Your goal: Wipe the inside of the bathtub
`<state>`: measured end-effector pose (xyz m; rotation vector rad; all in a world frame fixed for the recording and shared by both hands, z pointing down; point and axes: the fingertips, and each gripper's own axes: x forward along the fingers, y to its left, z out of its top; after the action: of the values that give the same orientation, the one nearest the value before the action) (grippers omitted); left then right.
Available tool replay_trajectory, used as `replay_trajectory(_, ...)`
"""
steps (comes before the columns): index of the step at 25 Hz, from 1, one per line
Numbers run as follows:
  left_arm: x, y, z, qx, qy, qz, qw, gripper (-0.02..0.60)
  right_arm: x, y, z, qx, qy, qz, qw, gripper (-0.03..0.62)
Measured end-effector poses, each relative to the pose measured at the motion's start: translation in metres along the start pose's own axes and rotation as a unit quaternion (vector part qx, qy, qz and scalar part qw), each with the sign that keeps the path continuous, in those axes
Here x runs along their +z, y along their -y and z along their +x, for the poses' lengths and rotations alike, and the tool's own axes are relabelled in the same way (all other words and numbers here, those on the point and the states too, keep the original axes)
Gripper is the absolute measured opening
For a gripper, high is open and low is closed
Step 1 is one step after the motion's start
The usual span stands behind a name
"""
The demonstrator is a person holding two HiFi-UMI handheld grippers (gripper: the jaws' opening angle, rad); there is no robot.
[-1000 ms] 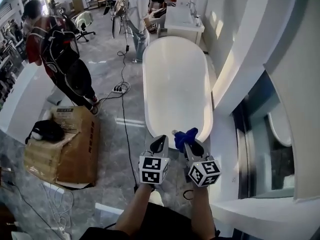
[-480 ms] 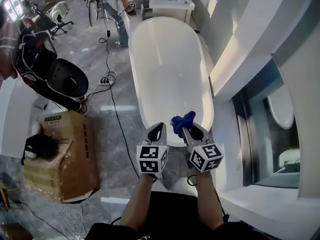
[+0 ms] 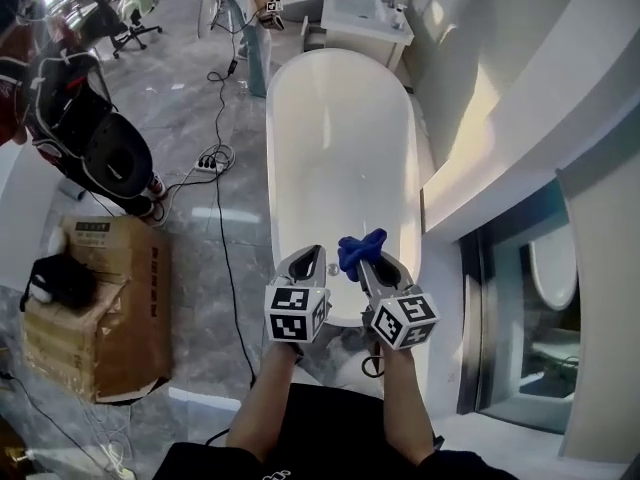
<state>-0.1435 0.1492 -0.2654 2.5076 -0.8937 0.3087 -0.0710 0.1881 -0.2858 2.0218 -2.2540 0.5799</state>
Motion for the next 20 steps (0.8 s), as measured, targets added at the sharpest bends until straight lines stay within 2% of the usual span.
replay_trajectory(4, 0.002, -0.008, 0.030, 0.009, -0.005, -0.006, 0.9999, 0.002, 0.000, 0.017, 0.024, 0.014, -0.009, -0.008, 1.000, 0.066)
replay_trajectory(7, 0.007, 0.006, 0.069, 0.016, -0.015, 0.000, 0.9998, 0.002, 0.012, 0.067, 0.034, 0.007, -0.003, 0.003, 1.000, 0.066)
replay_trajectory(12, 0.021, 0.033, 0.137, 0.036, -0.028, 0.011, 0.9989, 0.002, 0.034, 0.149, 0.052, 0.020, 0.009, 0.039, 0.999, 0.066)
replay_trajectory(17, 0.006, 0.040, 0.190, 0.048, -0.056, 0.004, 0.9973, 0.002, 0.020, 0.206, 0.071, 0.022, 0.002, 0.068, 0.997, 0.066)
replay_trajectory(20, -0.023, 0.025, 0.209, 0.060, -0.085, -0.015, 0.9945, 0.002, -0.011, 0.222, 0.086, 0.025, -0.030, 0.083, 0.996, 0.066)
